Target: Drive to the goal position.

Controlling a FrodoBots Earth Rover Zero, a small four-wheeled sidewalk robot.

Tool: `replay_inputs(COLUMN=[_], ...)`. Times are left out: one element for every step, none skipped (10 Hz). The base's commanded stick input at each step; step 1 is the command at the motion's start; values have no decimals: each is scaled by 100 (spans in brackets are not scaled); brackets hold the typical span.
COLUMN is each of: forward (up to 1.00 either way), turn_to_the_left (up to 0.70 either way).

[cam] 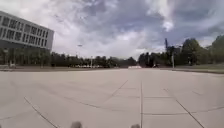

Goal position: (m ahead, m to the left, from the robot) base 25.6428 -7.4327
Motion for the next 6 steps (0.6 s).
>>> replay_inputs(forward=[70, 70, 70, 70, 70, 70], turn_to_the_left=[-31, -35, -12, 0, 0, 0])
